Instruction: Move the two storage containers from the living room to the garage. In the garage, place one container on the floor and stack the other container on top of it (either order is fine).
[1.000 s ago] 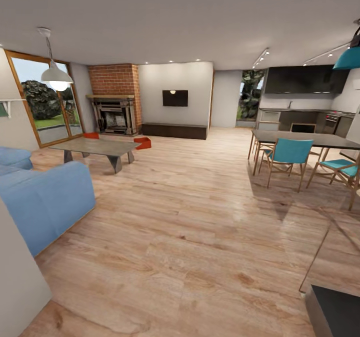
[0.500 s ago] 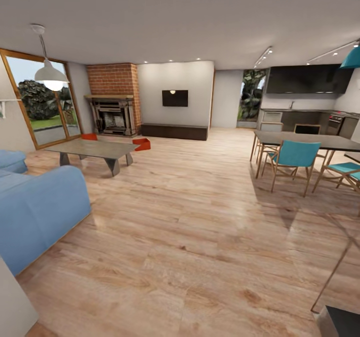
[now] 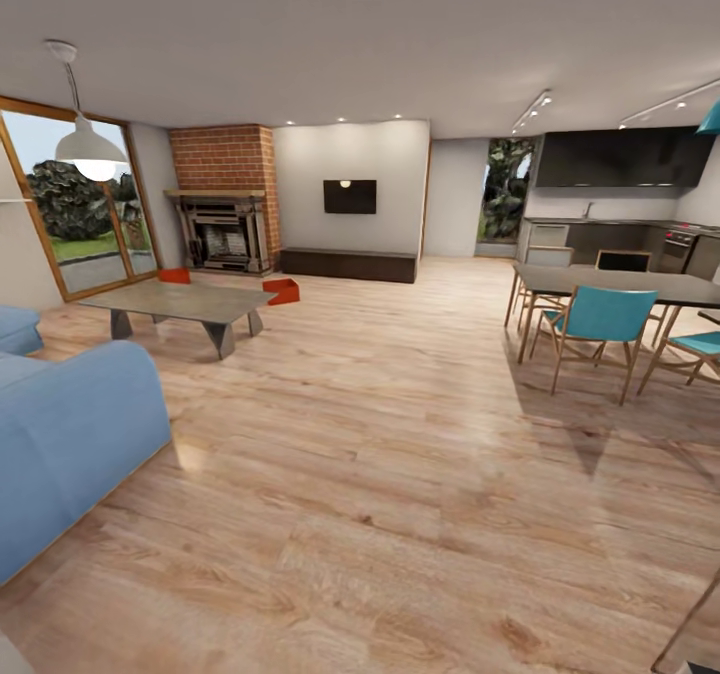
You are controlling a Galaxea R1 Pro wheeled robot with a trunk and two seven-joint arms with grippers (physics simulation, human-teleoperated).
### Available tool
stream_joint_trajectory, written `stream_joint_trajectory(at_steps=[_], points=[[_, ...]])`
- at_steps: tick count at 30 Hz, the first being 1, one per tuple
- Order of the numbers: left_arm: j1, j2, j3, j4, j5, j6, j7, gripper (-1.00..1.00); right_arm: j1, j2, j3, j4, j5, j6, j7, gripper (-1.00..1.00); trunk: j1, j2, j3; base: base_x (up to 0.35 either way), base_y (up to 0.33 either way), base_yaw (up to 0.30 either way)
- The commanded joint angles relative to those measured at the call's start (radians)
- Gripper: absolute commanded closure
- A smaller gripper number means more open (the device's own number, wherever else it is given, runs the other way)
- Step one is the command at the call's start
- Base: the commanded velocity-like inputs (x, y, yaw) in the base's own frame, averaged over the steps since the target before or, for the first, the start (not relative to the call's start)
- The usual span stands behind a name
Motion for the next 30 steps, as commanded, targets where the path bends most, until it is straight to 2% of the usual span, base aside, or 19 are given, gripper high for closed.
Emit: stream_joint_trajectory(at_steps=[1,30], points=[[0.0,0.0,0.005,-0.001,0.002,-0.002,0.001,-1.0,-0.001,0.001,0.008,0.003,-0.01,-0.006,0.002,-1.0,0.001,0.0,-0.001,0.323,0.0,0.0],[0.0,0.0,0.005,0.0,0.002,0.0,0.001,-1.0,-0.001,0.0,0.008,0.003,-0.01,-0.006,0.002,-1.0,0.001,0.0,-0.001,0.323,0.0,0.0]])
